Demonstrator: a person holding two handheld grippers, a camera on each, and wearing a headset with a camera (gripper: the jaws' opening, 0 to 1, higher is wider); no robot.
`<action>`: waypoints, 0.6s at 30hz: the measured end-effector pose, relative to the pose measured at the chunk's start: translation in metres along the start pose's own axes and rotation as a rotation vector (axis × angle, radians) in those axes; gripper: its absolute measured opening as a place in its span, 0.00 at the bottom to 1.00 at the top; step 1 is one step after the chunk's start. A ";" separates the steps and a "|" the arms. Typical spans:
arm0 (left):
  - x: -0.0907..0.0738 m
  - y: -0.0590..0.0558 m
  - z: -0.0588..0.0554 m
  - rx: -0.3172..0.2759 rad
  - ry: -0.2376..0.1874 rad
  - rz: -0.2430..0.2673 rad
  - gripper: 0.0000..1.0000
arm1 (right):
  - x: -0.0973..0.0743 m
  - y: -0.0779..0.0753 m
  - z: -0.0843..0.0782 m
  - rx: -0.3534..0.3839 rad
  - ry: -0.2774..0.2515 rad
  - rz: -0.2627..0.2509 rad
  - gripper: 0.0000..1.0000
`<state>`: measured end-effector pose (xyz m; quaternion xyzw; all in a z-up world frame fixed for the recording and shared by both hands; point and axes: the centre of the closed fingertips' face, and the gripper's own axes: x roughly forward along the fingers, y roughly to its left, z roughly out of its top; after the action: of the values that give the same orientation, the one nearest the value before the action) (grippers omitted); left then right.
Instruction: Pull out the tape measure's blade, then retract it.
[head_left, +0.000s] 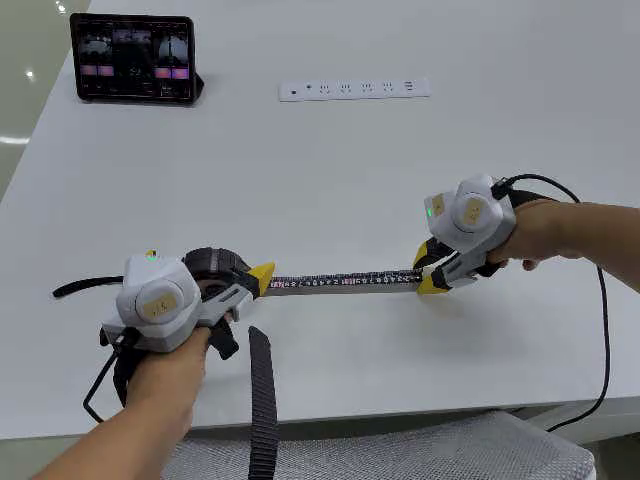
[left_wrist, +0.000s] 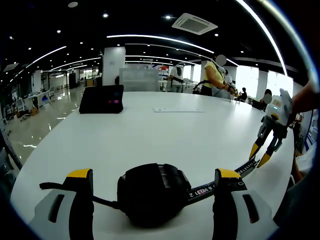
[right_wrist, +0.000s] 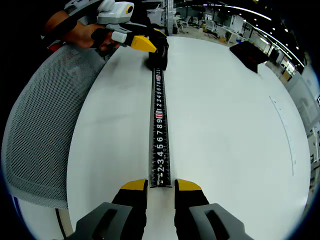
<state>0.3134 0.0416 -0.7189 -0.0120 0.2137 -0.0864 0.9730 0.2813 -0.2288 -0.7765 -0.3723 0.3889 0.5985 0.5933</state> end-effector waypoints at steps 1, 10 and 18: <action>0.000 0.000 0.000 -0.006 0.000 0.002 0.99 | 0.000 0.000 0.000 0.002 0.001 0.000 0.17; -0.001 0.000 -0.001 -0.004 -0.004 0.012 0.99 | 0.002 -0.002 -0.001 0.008 0.011 -0.016 0.12; 0.002 0.003 -0.005 0.002 -0.008 0.024 0.97 | 0.002 -0.003 -0.003 -0.024 0.050 -0.015 0.11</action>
<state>0.3141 0.0443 -0.7242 -0.0089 0.2100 -0.0747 0.9748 0.2840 -0.2308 -0.7800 -0.3974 0.3935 0.5890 0.5833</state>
